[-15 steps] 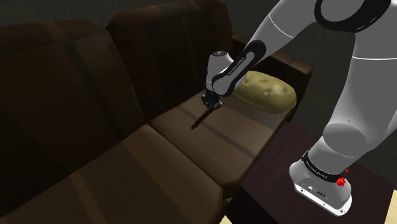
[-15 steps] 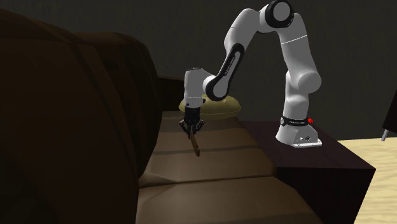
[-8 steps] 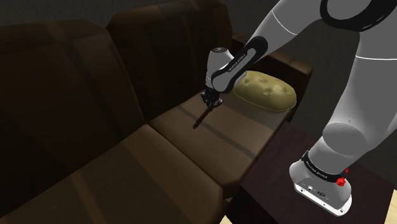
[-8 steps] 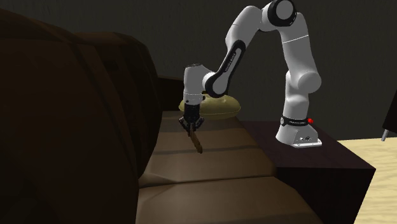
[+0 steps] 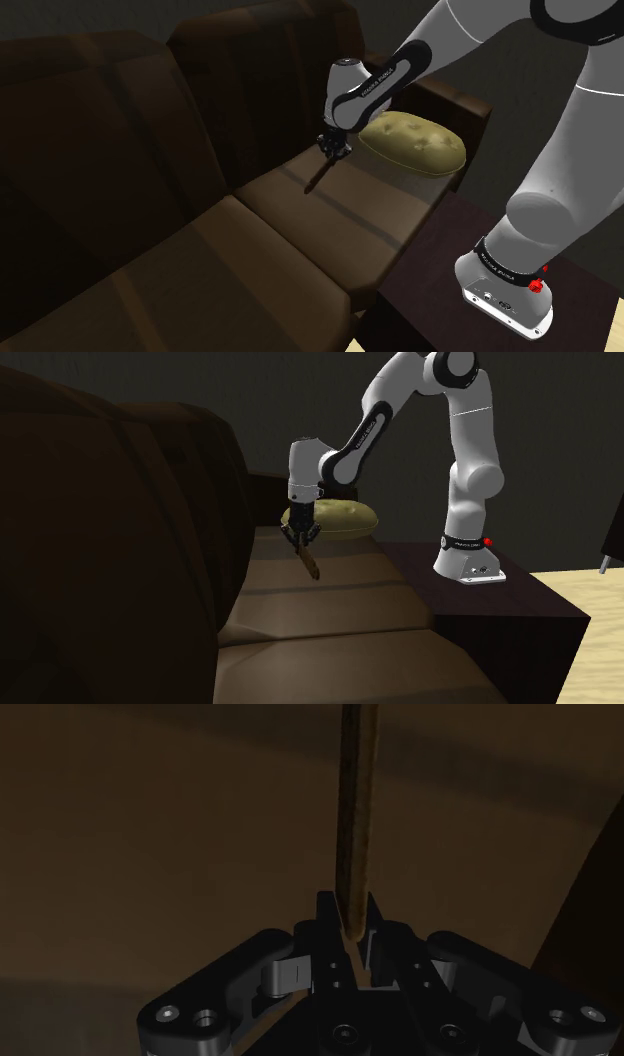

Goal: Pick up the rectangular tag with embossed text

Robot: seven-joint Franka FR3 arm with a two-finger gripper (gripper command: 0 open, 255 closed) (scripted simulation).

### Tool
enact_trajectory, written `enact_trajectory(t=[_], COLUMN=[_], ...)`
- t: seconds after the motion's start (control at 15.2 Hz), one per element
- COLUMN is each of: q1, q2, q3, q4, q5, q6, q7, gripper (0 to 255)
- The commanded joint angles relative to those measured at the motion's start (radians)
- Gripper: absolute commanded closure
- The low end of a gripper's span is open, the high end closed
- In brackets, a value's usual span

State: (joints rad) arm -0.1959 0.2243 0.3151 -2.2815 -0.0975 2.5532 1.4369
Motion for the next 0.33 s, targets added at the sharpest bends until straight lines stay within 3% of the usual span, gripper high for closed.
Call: enact_trajectory(t=[0.0,0.26], q1=[-0.003,-0.007], q2=[-0.021,-0.045], q3=[0.005,0.010], q4=[0.003,0.007], q5=[0.013,0.026], q6=[-0.024,-0.050], q7=[-0.008,-0.017], gripper=[255,255])
